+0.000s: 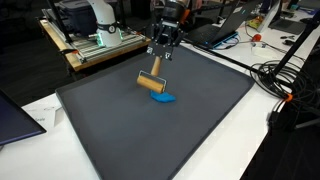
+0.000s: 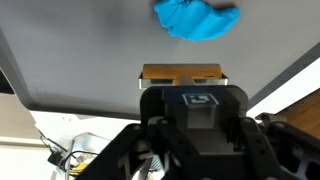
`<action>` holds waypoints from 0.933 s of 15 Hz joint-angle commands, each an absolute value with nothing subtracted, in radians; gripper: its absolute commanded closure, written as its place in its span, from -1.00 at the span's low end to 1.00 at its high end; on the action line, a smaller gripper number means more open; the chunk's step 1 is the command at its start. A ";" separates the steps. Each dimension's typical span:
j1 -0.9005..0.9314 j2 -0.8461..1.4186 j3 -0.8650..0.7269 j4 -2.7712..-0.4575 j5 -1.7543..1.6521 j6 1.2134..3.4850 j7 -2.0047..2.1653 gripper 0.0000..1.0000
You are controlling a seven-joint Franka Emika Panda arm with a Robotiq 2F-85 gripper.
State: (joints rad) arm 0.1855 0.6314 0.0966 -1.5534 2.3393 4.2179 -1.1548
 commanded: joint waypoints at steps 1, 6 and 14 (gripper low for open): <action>0.380 0.743 -0.159 -1.474 2.378 4.237 -1.055 0.57; 0.586 0.906 -0.462 -1.418 2.544 4.229 -1.083 0.57; 0.676 1.029 -0.541 -1.416 2.514 4.245 -1.051 0.57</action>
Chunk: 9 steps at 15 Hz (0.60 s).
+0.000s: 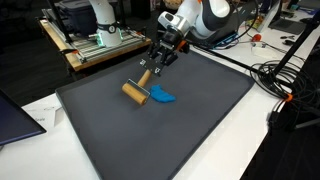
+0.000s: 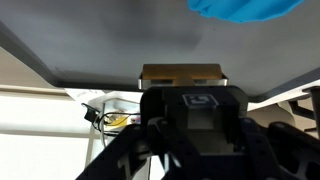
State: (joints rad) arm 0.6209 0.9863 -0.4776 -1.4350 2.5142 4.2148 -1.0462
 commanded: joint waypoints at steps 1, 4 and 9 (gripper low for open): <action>0.691 1.043 -0.555 -1.412 2.514 4.245 -1.063 0.57; 0.713 1.069 -0.561 -1.385 2.514 4.246 -1.106 0.57; 0.718 1.091 -0.543 -1.318 2.513 4.247 -1.198 0.57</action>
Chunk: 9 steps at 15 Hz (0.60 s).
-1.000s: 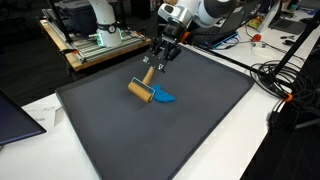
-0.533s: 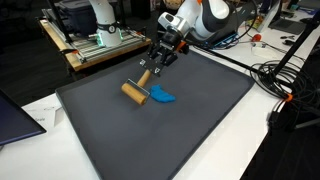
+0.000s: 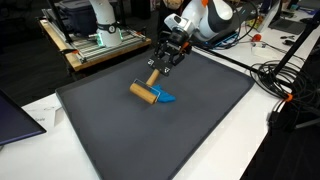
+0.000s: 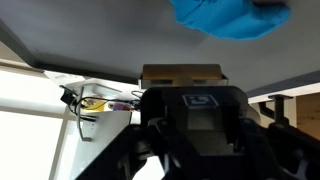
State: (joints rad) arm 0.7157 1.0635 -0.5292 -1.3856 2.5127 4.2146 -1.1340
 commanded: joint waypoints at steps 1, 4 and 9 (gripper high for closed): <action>0.717 1.095 -0.545 -1.308 2.513 4.247 -1.206 0.57; 0.703 1.097 -0.533 -1.286 2.513 4.248 -1.230 0.57; 0.663 1.046 -0.482 -1.275 2.513 4.248 -1.274 0.57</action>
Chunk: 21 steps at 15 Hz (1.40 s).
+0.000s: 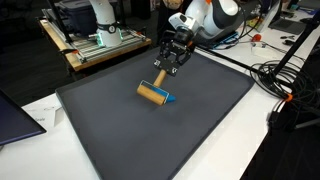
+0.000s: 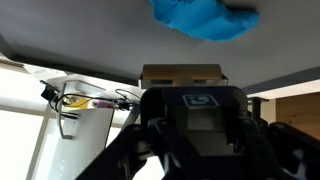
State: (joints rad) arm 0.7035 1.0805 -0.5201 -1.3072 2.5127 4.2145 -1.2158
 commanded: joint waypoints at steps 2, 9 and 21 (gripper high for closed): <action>0.648 1.041 -0.460 -1.271 2.513 4.248 -1.291 0.57; 0.599 0.976 -0.410 -1.287 2.513 4.248 -1.301 0.57; 0.318 0.592 -0.111 -1.428 2.513 4.230 -1.353 0.57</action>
State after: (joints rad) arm 0.4132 0.6989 -0.2246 -1.3639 2.5126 4.2159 -1.3122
